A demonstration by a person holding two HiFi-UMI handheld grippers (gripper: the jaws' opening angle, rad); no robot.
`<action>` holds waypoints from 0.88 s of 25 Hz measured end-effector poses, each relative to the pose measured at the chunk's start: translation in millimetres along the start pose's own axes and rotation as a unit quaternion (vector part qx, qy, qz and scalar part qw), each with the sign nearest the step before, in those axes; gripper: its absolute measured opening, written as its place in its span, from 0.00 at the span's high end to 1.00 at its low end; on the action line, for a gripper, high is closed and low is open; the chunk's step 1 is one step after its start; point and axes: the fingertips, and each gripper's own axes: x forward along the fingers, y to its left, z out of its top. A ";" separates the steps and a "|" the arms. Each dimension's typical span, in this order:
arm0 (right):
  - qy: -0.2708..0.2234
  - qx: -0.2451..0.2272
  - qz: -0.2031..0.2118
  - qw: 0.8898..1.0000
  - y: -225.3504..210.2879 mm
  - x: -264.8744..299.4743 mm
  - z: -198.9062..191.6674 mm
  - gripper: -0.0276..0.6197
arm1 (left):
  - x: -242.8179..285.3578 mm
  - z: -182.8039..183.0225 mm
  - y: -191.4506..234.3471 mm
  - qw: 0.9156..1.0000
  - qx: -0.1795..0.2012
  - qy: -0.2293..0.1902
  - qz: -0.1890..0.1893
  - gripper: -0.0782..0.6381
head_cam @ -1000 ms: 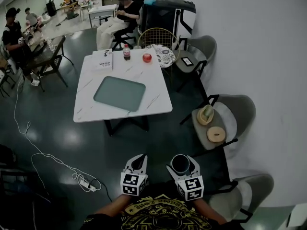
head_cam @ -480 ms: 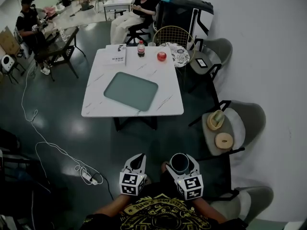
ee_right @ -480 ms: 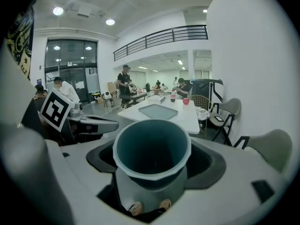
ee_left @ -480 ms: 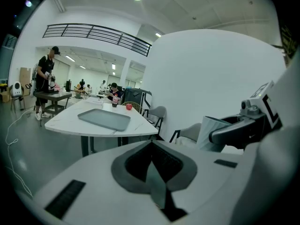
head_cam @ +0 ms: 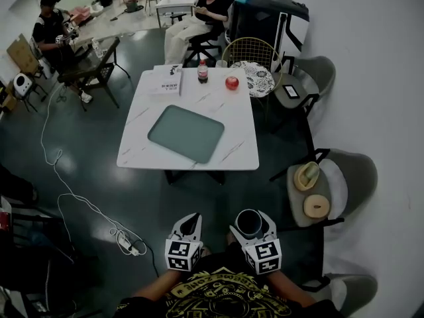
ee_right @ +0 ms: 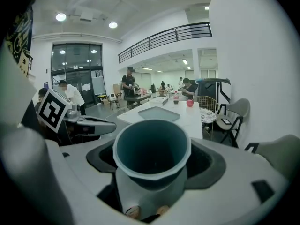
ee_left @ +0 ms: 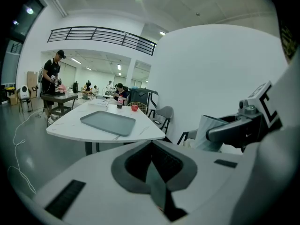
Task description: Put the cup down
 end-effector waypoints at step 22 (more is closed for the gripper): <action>-0.011 -0.030 0.088 0.996 -71.4 45.1 16.3 0.36 | 52.5 33.6 -15.5 0.996 -0.016 -0.010 0.090 0.88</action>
